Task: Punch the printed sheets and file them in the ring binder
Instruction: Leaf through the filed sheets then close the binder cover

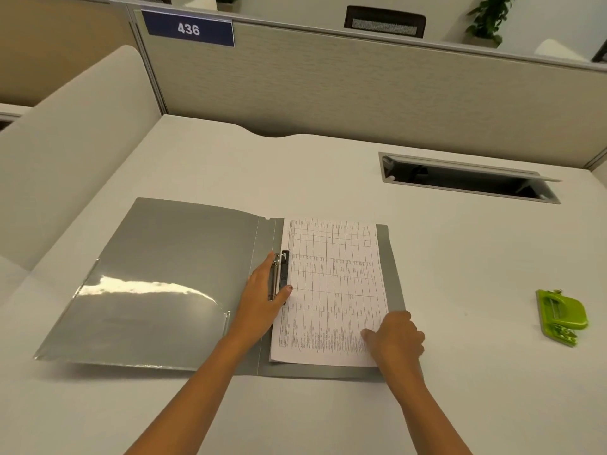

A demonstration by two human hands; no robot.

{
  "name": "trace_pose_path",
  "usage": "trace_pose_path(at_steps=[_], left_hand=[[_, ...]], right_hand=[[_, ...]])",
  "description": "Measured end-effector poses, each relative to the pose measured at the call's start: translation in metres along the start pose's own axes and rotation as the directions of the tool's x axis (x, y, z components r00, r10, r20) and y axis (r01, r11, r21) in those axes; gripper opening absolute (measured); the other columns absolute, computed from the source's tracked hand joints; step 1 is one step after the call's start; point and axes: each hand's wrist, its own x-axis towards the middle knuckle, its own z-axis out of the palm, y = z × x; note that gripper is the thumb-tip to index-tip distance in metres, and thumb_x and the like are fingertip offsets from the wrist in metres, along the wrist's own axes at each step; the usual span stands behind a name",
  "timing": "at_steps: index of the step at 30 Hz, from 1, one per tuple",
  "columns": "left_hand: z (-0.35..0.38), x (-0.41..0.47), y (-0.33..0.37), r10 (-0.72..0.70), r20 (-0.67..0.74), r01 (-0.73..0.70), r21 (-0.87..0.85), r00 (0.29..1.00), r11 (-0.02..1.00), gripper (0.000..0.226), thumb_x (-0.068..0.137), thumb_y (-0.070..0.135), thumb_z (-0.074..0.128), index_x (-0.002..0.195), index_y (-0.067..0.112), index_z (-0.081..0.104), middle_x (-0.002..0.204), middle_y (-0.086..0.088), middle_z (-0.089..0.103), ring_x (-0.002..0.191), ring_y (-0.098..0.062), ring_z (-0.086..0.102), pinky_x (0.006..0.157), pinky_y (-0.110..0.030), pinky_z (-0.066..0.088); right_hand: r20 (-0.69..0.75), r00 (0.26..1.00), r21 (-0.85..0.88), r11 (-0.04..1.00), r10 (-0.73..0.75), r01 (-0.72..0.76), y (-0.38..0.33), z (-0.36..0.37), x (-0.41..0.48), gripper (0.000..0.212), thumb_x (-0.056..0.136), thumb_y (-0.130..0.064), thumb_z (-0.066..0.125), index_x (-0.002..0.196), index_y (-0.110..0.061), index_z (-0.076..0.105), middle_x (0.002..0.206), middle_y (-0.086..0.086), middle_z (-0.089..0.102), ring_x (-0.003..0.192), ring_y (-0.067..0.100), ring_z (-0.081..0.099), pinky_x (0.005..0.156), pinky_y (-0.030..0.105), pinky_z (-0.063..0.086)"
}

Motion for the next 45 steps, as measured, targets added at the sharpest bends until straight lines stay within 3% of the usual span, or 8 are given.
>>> trace_pose_path(at_steps=[18,24,26,28,31,34,38,45], left_hand=[[0.001,-0.002,0.004,-0.016,-0.003,0.016,-0.003,1.000,1.000,0.073,0.091,0.030,0.060,0.150,0.028,0.017,0.154,0.003,0.029,0.140,-0.023,0.033,0.108,-0.045,0.035],[0.005,-0.012,0.020,0.087,-0.132,-0.069,0.134,0.987,0.989,0.069,0.091,0.027,0.061,0.149,0.023,0.025,0.159,0.005,0.014,0.146,-0.015,0.013,0.114,-0.034,0.018],[0.012,-0.022,0.035,0.187,-0.177,-0.162,0.146,0.966,0.976,0.054,0.092,0.022,0.060,0.143,0.023,0.041,0.152,0.005,0.034,0.136,-0.007,0.032,0.108,-0.023,0.024],[0.022,-0.030,0.053,0.155,-0.137,-0.152,0.033,0.978,0.988,0.037,0.091,0.024,0.061,0.128,0.021,0.059,0.134,0.002,0.057,0.119,-0.004,0.051,0.102,-0.018,0.036],[0.032,-0.033,0.078,-0.099,0.038,0.106,-0.322,0.994,0.941,0.031,0.088,0.028,0.065,0.117,0.018,0.067,0.119,-0.002,0.068,0.099,-0.009,0.065,0.085,-0.021,0.055],[0.037,-0.033,0.090,-0.212,0.188,0.281,-0.534,0.959,0.797,0.034,0.086,0.030,0.066,0.118,0.015,0.066,0.113,-0.005,0.071,0.089,-0.015,0.072,0.078,-0.035,0.060],[0.031,-0.034,0.093,-0.232,0.254,0.343,-0.629,0.939,0.697,0.038,0.085,0.027,0.068,0.119,0.010,0.066,0.109,-0.005,0.072,0.084,-0.017,0.074,0.073,-0.037,0.061],[0.028,-0.037,0.095,-0.230,0.290,0.368,-0.664,0.929,0.651,0.032,0.087,0.023,0.065,0.116,0.008,0.068,0.109,-0.006,0.072,0.086,-0.019,0.074,0.069,-0.037,0.061]], right_hand=[[0.090,0.995,0.141,0.989,-0.051,0.038,0.001,-0.010,0.013,0.056,0.075,-0.021,0.077,0.115,-0.004,0.042,0.115,0.013,0.059,0.102,0.032,0.060,0.085,0.036,0.051],[-0.139,0.972,0.358,0.905,-0.190,0.228,0.006,-0.015,-0.002,0.033,0.083,-0.012,0.067,0.112,-0.012,0.051,0.114,0.009,0.058,0.087,0.019,0.054,0.075,0.027,0.048],[-0.220,0.937,0.421,0.840,-0.270,0.341,0.005,-0.016,-0.011,0.033,0.087,-0.017,0.064,0.117,-0.016,0.051,0.119,0.005,0.056,0.089,0.012,0.050,0.076,0.023,0.045],[-0.189,0.907,0.487,0.766,-0.376,0.419,0.003,-0.016,-0.018,0.035,0.091,-0.024,0.058,0.125,-0.022,0.049,0.124,-0.001,0.056,0.089,0.007,0.052,0.074,0.016,0.045],[-0.043,0.879,0.576,0.708,-0.474,0.410,-0.004,-0.017,-0.028,0.042,0.095,-0.032,0.048,0.136,-0.032,0.039,0.131,-0.009,0.052,0.081,0.003,0.054,0.061,0.007,0.043],[0.022,0.852,0.602,0.687,-0.523,0.406,-0.010,-0.018,-0.039,0.053,0.095,-0.035,0.047,0.142,-0.041,0.025,0.137,-0.014,0.046,0.102,0.009,0.056,0.084,0.017,0.046],[0.054,0.831,0.624,0.668,-0.554,0.405,-0.012,-0.020,-0.048,0.056,0.094,-0.034,0.050,0.132,-0.051,0.013,0.137,-0.019,0.040,0.127,0.016,0.048,0.102,0.029,0.041],[0.046,0.831,0.636,0.658,-0.555,0.404,-0.011,-0.020,-0.048,0.063,0.090,-0.034,0.058,0.136,-0.049,0.018,0.127,-0.027,0.035,0.112,0.003,0.047,0.101,0.030,0.042]])
